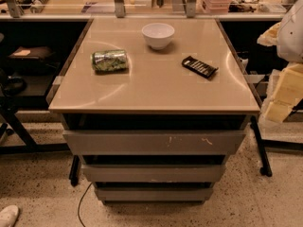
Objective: Open top drawer
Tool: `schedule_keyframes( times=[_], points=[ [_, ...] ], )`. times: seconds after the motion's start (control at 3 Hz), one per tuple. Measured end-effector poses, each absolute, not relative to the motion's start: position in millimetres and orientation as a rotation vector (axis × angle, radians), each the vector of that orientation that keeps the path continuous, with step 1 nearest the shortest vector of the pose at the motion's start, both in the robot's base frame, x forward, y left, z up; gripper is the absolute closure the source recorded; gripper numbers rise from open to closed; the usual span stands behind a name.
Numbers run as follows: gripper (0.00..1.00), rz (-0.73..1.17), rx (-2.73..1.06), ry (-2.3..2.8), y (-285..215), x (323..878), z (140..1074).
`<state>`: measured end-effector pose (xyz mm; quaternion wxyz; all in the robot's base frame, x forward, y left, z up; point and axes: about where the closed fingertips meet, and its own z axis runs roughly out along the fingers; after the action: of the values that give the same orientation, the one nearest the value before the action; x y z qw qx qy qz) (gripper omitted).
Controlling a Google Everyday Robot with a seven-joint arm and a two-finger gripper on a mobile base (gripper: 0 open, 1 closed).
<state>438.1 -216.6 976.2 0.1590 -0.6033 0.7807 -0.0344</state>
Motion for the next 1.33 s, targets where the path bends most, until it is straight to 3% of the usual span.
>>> schedule_keyframes(
  times=[0.67,1.33],
  points=[
    [0.0,-0.066,-1.734,2.236,-218.1,425.9,950.3],
    [0.0,0.076,-1.733,2.083,-213.4,374.1,846.1]
  ],
)
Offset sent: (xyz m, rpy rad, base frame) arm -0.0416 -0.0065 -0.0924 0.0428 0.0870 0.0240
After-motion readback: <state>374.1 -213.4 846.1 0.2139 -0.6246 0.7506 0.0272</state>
